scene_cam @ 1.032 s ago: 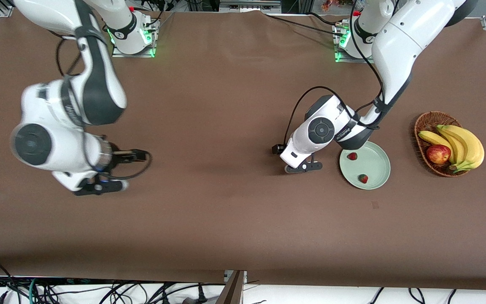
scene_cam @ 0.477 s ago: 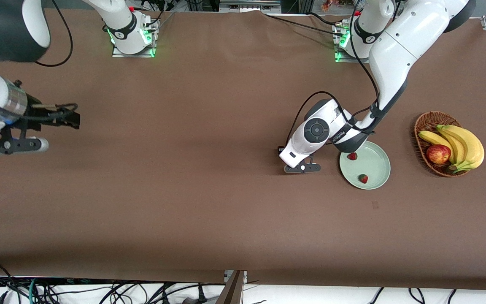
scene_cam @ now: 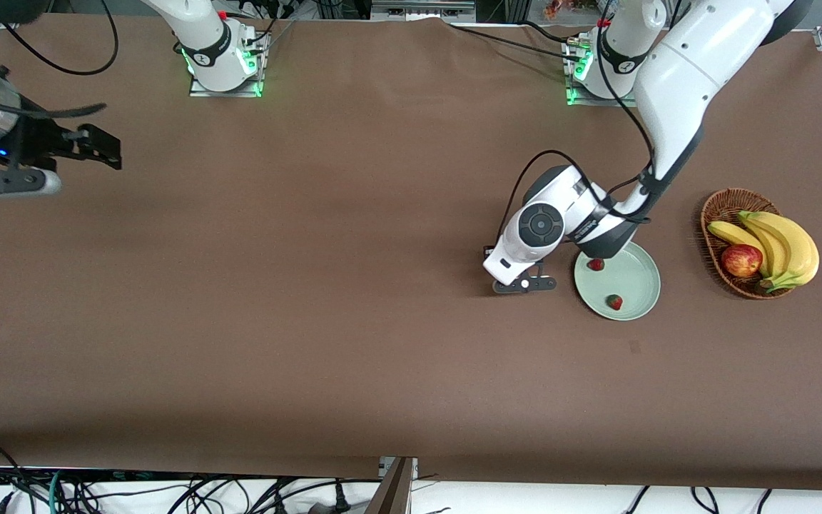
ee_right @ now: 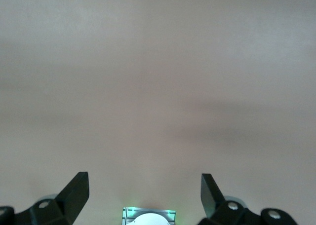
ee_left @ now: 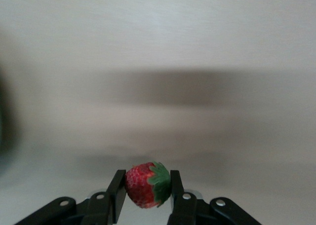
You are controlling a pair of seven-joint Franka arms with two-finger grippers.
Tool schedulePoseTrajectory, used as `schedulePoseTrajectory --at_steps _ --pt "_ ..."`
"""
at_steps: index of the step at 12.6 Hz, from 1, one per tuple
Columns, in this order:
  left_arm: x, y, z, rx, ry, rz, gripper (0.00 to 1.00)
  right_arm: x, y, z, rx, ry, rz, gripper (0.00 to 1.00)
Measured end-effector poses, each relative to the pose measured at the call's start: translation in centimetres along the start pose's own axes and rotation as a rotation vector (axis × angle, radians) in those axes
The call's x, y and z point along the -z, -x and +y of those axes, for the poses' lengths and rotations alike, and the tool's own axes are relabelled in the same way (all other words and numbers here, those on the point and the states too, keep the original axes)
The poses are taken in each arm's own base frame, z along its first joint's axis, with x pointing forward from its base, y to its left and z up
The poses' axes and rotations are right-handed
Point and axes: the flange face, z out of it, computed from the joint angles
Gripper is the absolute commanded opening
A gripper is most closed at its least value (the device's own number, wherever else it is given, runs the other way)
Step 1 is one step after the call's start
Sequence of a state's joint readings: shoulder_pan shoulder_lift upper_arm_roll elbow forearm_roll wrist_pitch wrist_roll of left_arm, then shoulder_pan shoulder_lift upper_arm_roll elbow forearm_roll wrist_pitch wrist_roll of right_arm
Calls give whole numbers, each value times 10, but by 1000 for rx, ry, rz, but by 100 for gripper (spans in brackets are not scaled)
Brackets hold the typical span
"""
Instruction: Collect all strawberries into plate
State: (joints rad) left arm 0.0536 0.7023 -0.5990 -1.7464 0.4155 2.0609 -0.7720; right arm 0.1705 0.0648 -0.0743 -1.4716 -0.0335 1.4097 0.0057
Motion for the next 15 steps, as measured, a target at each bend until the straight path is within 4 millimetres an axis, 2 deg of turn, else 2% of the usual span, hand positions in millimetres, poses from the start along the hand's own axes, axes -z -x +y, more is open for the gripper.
schedulePoseTrajectory --at_steps 2,4,8,9,10,11,13,15 --pt "28 -4 -32 -72 -72 -34 9 22 18 13 -18 -6 40 100" --pt "42 -18 -77 -197 -83 -55 12 27 27 12 -16 -7 39 100" --pt "32 -54 -191 -499 -15 -87 14 20 26 -5 15 -3 19 100" --pt "26 -61 -213 -555 9 -77 27 19 25 -4 13 -3 16 100" --pt "17 -67 -230 -603 32 -67 50 18 24 -3 12 -3 14 100" --pt "8 -71 -243 -636 52 -61 99 17 23 -3 12 -3 12 100" --pt "-4 -75 -250 -663 73 -59 100 16 22 -4 13 -3 12 100" --pt "0 -75 -246 -671 75 -52 100 16 21 -3 12 11 17 100"
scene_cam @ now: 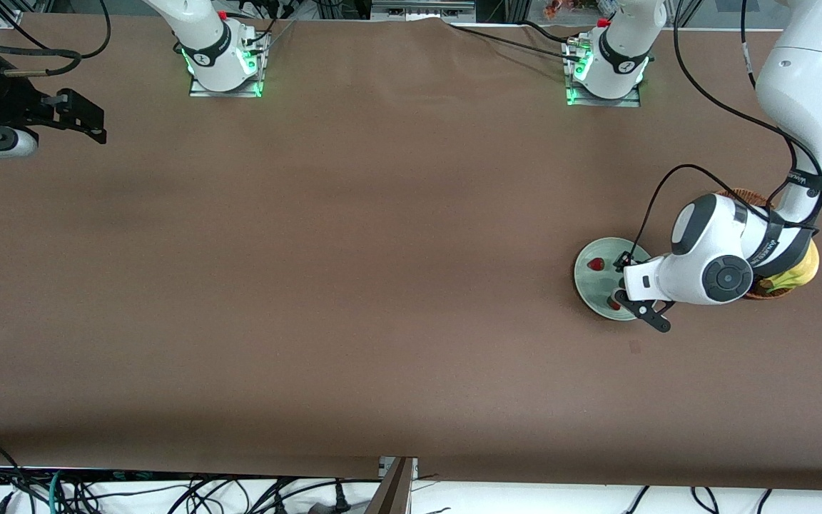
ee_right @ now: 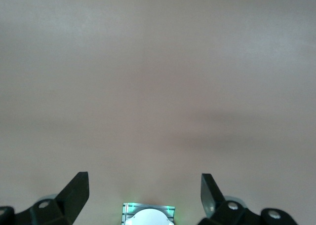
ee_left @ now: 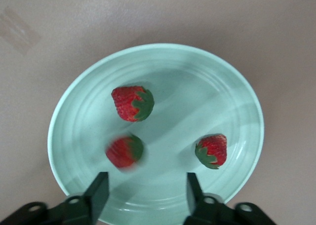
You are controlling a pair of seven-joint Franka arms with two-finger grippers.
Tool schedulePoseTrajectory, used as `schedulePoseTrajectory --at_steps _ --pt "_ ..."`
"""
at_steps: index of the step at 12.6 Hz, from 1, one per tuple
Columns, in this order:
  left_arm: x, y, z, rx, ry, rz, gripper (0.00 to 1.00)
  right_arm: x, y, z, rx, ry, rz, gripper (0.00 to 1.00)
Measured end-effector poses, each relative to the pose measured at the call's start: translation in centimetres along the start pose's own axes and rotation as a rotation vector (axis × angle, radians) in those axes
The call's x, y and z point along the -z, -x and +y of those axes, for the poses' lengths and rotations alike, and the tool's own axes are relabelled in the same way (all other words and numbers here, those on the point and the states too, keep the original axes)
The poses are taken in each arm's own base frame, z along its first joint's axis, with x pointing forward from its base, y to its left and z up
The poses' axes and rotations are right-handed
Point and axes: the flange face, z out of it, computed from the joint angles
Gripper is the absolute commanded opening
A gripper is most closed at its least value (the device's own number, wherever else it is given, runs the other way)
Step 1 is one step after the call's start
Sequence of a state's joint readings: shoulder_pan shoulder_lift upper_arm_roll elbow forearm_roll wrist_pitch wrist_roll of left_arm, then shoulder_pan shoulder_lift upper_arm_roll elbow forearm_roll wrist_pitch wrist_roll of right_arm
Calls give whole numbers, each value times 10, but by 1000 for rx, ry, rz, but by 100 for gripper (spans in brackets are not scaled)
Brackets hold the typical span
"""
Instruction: Collect all strawberries into plate
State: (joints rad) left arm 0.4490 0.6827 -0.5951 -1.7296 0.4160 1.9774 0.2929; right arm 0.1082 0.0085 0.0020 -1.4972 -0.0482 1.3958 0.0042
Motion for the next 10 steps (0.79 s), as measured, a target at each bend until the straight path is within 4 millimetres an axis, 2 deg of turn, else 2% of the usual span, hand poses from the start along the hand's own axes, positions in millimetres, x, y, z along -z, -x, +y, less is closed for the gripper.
schedulePoseTrajectory --at_steps 2,3,4,8,10 --pt "21 1 1 12 -10 15 100 0 -1 3 -4 18 6 100" --pt "43 5 1 32 -2 16 100 0 -1 4 -6 21 5 100" --pt "72 12 1 57 8 20 100 -1 -2 4 -6 23 5 100" --pt "221 58 5 146 6 36 100 -3 -4 3 -4 30 4 100" --pt "278 87 2 181 4 30 100 -3 -4 3 -3 31 2 100"
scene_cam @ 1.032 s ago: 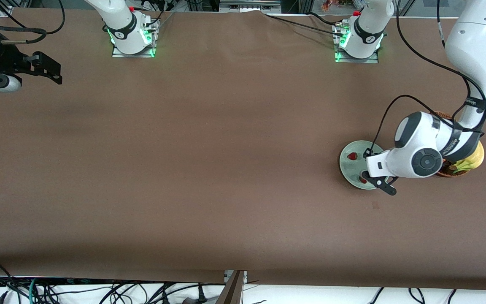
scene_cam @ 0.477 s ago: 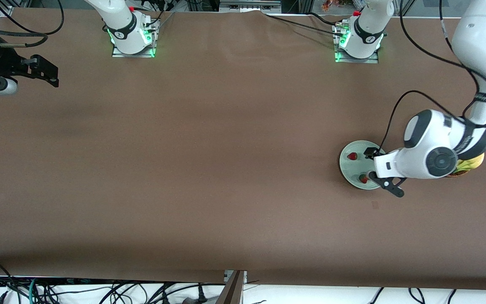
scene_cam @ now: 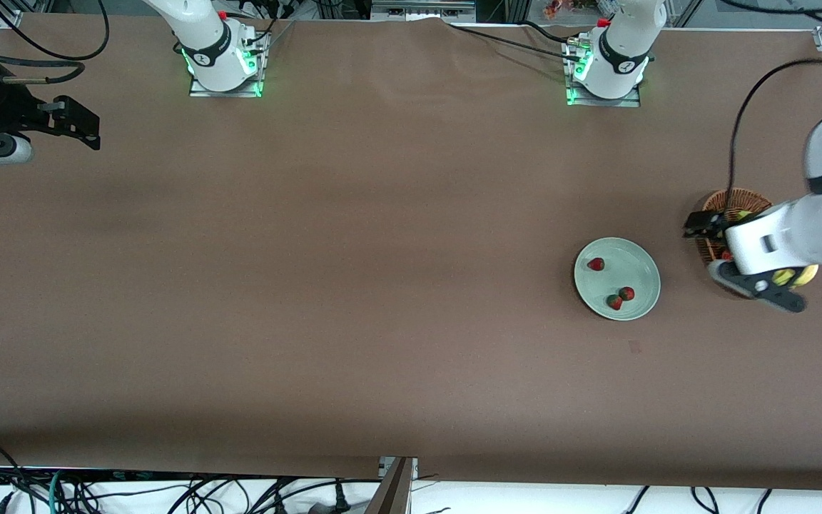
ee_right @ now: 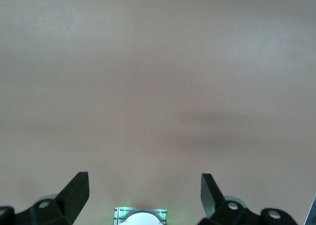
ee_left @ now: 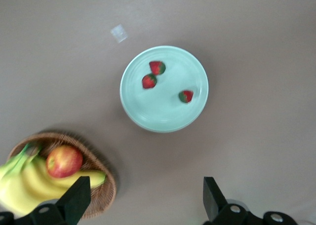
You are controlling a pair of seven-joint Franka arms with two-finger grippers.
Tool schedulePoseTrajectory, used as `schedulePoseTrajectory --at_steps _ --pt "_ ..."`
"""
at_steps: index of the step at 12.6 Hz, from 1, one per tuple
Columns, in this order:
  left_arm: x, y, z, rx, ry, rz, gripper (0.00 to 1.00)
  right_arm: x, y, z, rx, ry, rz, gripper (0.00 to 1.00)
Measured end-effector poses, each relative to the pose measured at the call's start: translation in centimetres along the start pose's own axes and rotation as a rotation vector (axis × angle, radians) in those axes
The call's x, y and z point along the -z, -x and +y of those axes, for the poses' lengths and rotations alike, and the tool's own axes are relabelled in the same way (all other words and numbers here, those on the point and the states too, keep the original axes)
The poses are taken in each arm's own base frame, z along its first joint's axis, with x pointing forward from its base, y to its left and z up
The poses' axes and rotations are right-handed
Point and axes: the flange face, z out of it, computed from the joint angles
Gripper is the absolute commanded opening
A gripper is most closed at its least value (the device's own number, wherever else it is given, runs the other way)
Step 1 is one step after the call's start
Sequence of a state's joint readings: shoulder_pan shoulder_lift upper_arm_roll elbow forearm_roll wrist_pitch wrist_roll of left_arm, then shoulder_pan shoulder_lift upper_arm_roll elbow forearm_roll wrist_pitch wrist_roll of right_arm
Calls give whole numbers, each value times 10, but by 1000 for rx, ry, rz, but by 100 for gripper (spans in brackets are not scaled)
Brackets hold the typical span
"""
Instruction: Collect all strawberries into plate
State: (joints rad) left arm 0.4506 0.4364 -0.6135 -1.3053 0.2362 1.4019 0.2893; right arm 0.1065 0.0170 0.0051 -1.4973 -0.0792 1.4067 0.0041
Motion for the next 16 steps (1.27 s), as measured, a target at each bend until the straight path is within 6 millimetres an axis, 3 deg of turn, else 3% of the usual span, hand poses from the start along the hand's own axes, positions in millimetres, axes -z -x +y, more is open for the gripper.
schedulePoseTrajectory --at_steps 3,6,9,11,16 --pt "56 22 3 53 -64 60 100 -2 -1 -1 1 2 -3 100" --pt "93 41 40 169 -111 192 100 -4 -3 -1 2 3 -8 100" --pt "75 87 44 266 -74 255 100 -9 -6 -2 4 3 -16 100" --pt "63 105 48 334 -62 247 100 -9 -7 -5 9 3 -16 100" --pt "57 91 50 366 -47 204 100 -9 -7 -6 10 3 -15 100"
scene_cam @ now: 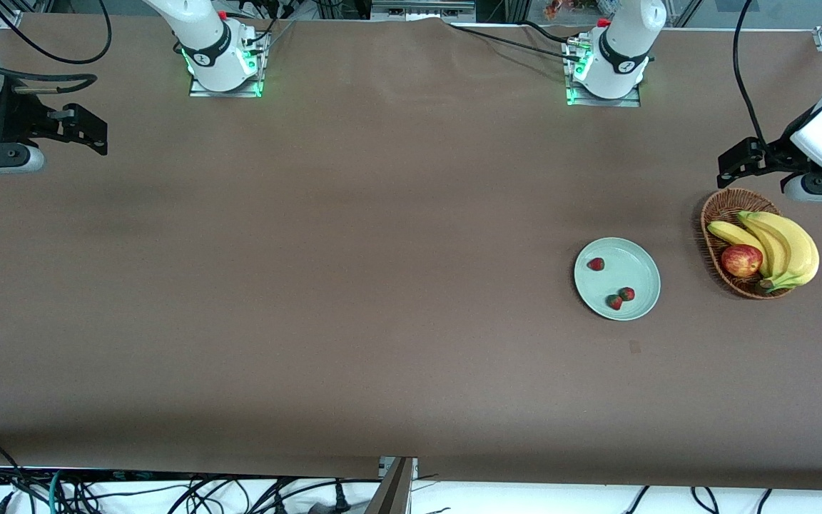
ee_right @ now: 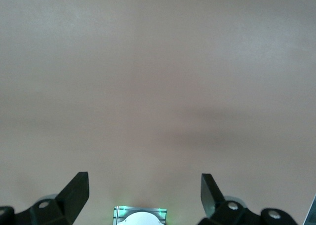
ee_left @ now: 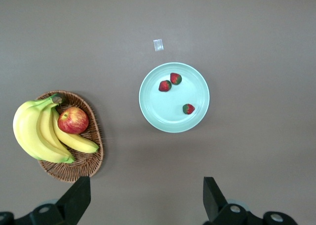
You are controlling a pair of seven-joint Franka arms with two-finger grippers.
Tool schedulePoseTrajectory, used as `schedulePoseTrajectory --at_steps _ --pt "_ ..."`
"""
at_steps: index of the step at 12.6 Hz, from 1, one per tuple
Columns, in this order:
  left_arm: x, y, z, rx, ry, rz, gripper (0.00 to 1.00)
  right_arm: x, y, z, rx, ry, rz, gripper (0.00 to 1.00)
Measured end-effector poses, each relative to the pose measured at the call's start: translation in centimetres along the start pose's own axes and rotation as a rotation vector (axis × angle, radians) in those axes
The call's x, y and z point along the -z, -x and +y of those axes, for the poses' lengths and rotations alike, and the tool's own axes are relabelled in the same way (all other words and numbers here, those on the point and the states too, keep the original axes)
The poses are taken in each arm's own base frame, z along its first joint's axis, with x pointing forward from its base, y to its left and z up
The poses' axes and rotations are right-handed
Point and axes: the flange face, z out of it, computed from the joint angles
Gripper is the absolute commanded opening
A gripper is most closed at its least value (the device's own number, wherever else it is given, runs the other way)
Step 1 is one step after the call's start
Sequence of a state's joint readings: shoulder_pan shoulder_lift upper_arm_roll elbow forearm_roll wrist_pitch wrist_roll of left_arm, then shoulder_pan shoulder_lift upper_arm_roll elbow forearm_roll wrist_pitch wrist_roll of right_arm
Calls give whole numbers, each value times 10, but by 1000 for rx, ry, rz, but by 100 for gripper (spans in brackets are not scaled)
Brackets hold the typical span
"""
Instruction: Collect all strawberries into plate
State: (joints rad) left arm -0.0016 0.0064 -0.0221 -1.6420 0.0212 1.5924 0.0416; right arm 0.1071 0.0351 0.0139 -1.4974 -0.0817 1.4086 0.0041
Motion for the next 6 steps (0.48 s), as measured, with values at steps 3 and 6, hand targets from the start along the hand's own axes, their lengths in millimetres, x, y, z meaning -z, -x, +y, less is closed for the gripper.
schedulePoseTrajectory --at_steps 3,6 --pt "0 -5 0 0 1 -9 100 0 0 1 -1 0 0 100" --pt "1 -4 -2 4 1 -14 100 0 0 2 -3 0 1 100"
